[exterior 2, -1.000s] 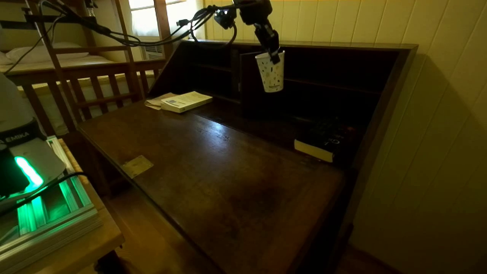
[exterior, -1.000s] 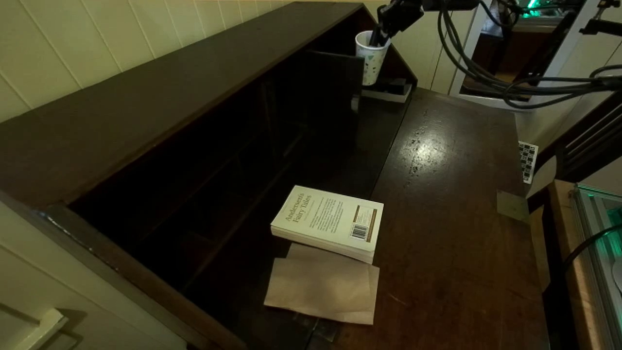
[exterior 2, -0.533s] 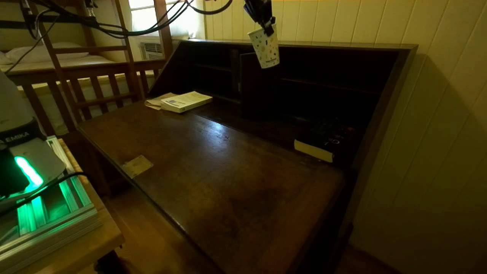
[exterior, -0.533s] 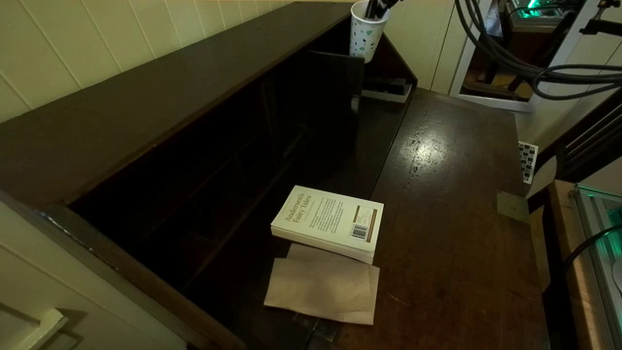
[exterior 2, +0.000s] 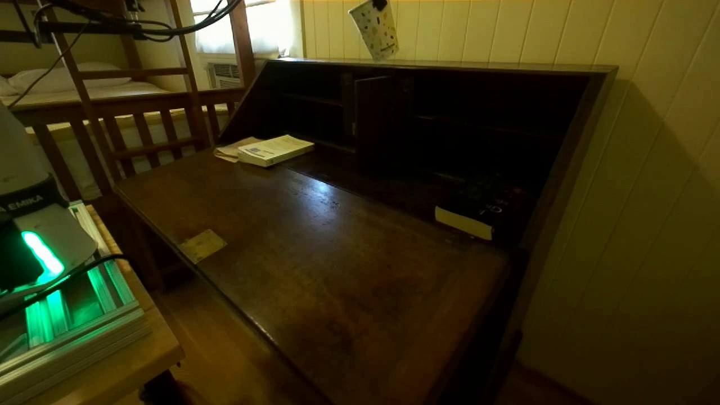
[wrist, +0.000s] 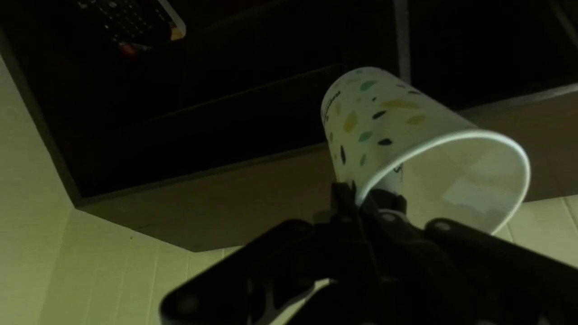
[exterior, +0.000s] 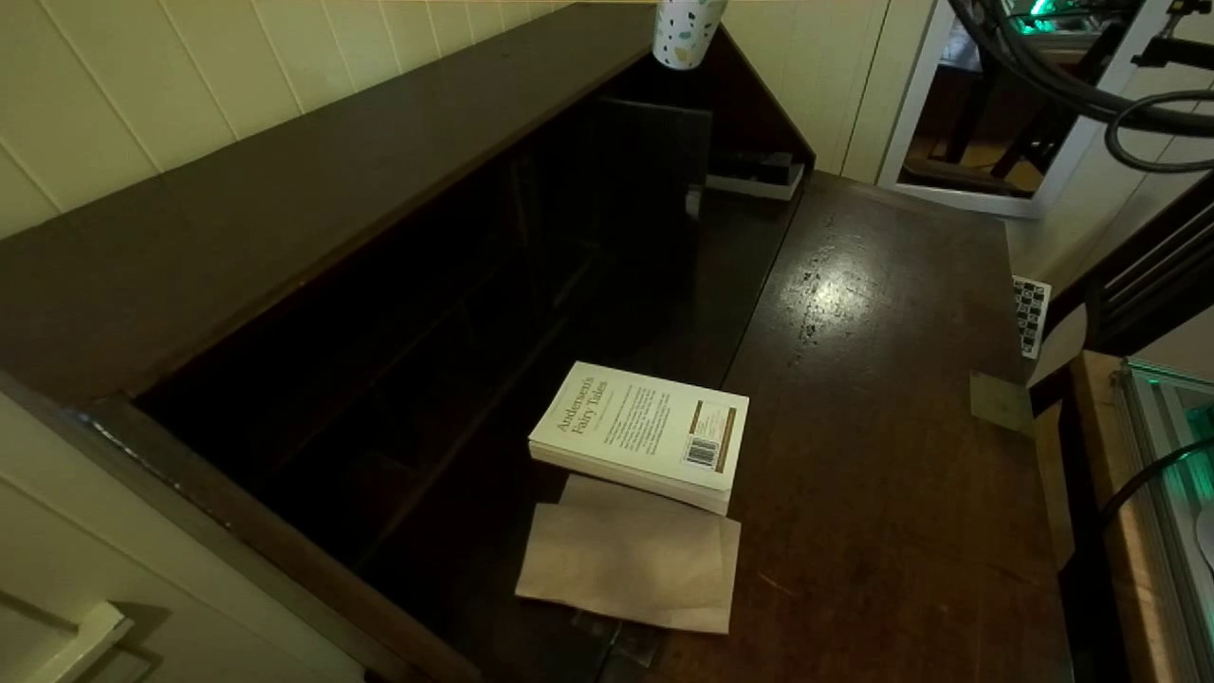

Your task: Open the compartment on the dresser, put the cup inside then close it

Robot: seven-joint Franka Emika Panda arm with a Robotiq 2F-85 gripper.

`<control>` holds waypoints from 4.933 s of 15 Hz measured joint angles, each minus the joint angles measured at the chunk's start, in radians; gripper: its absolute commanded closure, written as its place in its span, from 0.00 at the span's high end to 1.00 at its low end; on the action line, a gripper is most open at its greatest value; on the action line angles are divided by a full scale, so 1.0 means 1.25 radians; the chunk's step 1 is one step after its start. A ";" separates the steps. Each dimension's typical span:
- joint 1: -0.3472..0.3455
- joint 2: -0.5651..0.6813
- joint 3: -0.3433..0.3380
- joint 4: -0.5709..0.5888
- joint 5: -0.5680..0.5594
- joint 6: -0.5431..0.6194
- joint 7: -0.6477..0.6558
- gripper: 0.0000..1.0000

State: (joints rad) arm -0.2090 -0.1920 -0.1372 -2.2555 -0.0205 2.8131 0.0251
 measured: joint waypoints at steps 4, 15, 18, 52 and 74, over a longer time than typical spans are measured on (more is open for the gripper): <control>0.042 -0.023 0.013 -0.012 0.003 0.000 -0.002 0.01; 0.152 0.024 0.025 -0.025 0.106 -0.017 -0.007 0.01; 0.155 0.053 0.026 -0.025 0.120 -0.041 -0.007 0.01; 0.131 0.434 0.031 0.152 0.120 0.061 0.051 0.01; 0.136 0.576 0.033 0.303 0.120 0.110 0.146 0.55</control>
State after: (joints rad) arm -0.0386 0.5286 -0.0965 -1.8769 0.1299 2.9507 0.2078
